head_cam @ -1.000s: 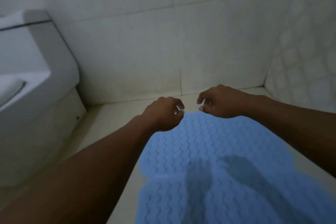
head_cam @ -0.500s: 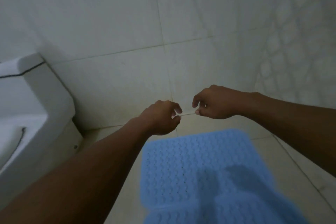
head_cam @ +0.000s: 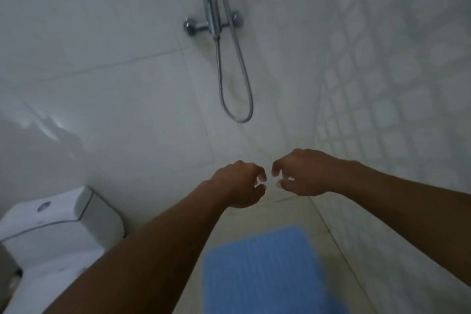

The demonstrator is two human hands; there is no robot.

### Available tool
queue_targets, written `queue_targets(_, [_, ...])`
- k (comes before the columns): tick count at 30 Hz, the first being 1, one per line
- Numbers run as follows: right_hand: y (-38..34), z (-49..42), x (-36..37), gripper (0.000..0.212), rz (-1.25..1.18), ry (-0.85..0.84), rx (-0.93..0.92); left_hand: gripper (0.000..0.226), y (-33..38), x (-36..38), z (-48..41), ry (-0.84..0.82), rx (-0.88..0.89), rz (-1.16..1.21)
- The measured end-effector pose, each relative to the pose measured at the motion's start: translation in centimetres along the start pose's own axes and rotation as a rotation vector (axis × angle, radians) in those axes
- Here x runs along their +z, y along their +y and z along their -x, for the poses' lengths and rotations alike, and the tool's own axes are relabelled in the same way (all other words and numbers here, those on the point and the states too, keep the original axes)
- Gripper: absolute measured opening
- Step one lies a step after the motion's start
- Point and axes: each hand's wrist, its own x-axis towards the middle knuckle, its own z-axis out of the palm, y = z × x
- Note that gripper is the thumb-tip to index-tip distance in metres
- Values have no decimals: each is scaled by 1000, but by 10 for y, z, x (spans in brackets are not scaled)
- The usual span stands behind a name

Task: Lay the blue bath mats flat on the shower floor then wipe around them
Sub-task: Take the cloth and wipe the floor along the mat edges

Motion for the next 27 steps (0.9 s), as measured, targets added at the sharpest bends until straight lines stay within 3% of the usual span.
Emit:
queue_targets(8, [32, 98, -116, 41, 187, 83, 125, 38, 81, -101, -14, 89, 149, -161])
queue_targets(16, [23, 201, -135, 43, 219, 121, 562, 37, 163, -129, -41, 75, 557, -254])
queue_targets(22, [-46, 322, -129, 44, 232, 78, 940, 35, 269, -124, 17, 44, 953, -324])
queue_targets(27, [-151, 456, -118, 44, 215, 23, 1305, 33, 377, -112, 136, 55, 1311, -289])
